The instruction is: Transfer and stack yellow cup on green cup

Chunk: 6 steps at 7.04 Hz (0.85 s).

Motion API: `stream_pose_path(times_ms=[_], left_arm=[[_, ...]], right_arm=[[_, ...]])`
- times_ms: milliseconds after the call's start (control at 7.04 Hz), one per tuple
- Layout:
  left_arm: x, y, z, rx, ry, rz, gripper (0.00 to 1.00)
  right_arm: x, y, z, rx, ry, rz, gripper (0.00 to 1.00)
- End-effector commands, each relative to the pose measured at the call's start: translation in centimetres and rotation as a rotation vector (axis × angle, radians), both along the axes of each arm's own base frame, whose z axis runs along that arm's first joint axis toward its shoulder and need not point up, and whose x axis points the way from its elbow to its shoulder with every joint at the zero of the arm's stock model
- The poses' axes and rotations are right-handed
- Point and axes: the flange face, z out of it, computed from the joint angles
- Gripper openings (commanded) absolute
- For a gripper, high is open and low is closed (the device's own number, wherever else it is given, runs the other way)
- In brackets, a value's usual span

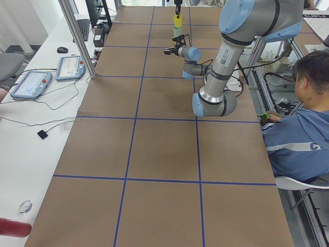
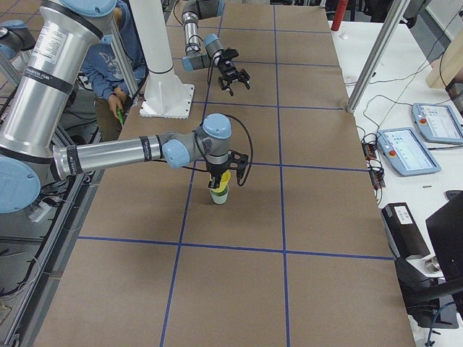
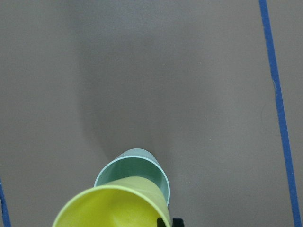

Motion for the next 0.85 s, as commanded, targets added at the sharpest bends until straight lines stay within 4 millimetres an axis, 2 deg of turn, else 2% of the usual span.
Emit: stream_pose_path(times_ms=[0, 568, 710], left_arm=[[-0.04, -0.08, 0.07, -0.006, 0.0, -0.015, 1.0], [-0.03, -0.08, -0.02, -0.006, 0.0, -0.015, 1.0], [-0.03, -0.08, -0.12, -0.008, 0.003, -0.014, 1.0]], right_arm=[[-0.5, -0.59, 0.32, 0.001, 0.001, -0.006, 0.0], [-0.61, -0.78, 1.15, -0.012, 0.006, -0.007, 0.0], [-0.67, -0.76, 1.07, -0.011, 0.005, -0.007, 0.68]])
